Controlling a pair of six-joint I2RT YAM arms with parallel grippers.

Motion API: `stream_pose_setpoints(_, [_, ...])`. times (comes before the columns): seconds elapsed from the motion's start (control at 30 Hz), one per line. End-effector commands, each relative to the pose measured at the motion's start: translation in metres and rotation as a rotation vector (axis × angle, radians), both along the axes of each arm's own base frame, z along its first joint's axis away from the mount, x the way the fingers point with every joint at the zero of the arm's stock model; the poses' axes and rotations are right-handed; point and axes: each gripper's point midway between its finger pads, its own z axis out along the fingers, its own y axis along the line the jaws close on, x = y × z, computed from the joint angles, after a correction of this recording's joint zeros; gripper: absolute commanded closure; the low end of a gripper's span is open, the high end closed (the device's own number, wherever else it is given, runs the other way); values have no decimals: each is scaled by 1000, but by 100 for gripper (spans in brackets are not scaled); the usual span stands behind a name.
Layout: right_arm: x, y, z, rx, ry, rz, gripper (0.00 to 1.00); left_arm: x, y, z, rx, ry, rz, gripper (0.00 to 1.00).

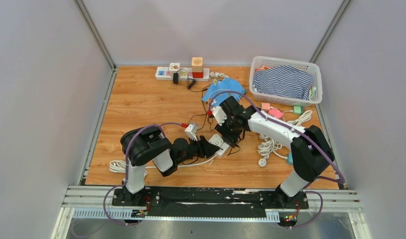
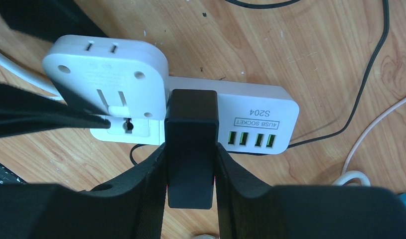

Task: Pull the plug off the socket
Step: Remove the plug from the socket.

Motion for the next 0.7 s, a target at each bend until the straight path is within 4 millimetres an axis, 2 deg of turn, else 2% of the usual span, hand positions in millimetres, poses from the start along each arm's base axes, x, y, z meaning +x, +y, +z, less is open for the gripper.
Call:
stream_pose_setpoints(0.0, [-14, -16, -39, -105, 98, -5, 100, -2, 4, -13, 52, 21, -1, 38])
stream_pose_setpoints(0.1, [-14, -16, -40, -106, 100, -5, 100, -3, 5, -6, 58, 5, -6, 29])
stream_pose_setpoints(0.33, [-13, -17, -41, -106, 104, -7, 100, -3, 16, 9, 99, -50, 6, 23])
stream_pose_setpoints(0.6, [-16, -16, -43, -97, 126, -1, 100, -15, 48, 19, 174, -165, 23, 18])
stream_pose_setpoints(0.67, [-16, -16, -42, -94, 127, -1, 100, -17, 53, 29, 180, -216, 18, 18])
